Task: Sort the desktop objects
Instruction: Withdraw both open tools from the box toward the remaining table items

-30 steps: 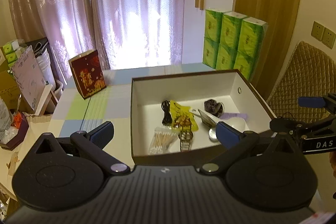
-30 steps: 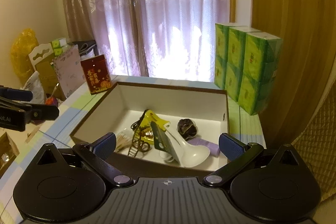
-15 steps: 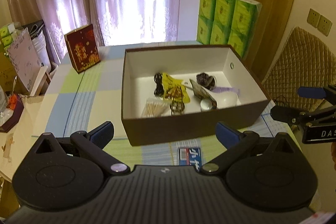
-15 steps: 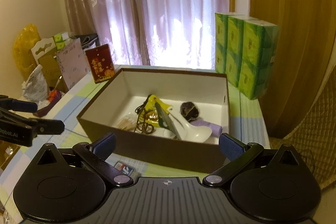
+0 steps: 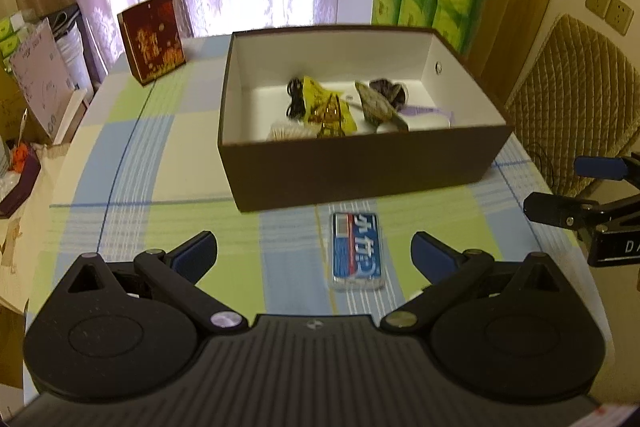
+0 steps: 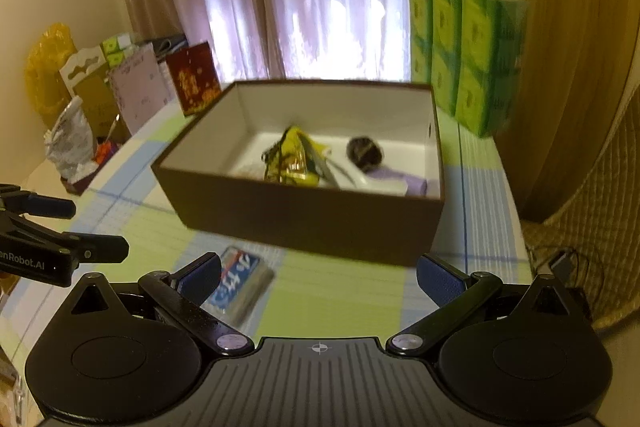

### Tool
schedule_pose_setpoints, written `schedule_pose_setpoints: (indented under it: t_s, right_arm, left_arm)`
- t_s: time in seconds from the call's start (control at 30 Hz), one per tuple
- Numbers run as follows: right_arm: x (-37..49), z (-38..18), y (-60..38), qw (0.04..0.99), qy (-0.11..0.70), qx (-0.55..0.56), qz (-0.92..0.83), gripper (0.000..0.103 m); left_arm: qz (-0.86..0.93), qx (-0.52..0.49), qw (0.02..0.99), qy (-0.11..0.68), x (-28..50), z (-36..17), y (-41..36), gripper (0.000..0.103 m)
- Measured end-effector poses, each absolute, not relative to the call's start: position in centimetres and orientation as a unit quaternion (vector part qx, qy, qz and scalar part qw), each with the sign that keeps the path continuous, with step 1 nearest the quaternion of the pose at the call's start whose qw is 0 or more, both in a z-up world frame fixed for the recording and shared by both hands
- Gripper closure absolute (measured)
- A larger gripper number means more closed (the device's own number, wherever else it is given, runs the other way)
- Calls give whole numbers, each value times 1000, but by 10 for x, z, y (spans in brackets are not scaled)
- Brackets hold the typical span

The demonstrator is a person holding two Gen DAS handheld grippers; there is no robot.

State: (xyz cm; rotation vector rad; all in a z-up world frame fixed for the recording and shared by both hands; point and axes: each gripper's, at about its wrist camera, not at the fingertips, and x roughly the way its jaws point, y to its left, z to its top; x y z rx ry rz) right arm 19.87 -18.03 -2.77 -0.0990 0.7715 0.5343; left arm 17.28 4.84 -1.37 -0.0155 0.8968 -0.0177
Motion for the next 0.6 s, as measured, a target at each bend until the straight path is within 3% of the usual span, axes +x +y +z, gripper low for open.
schedule_pose_setpoints:
  t_s: [0.6]
  right_arm:
    - [178,-87,-173,853,446,-42,268,2]
  left_arm:
    - [0,-7,877,480,159,-54,45,1]
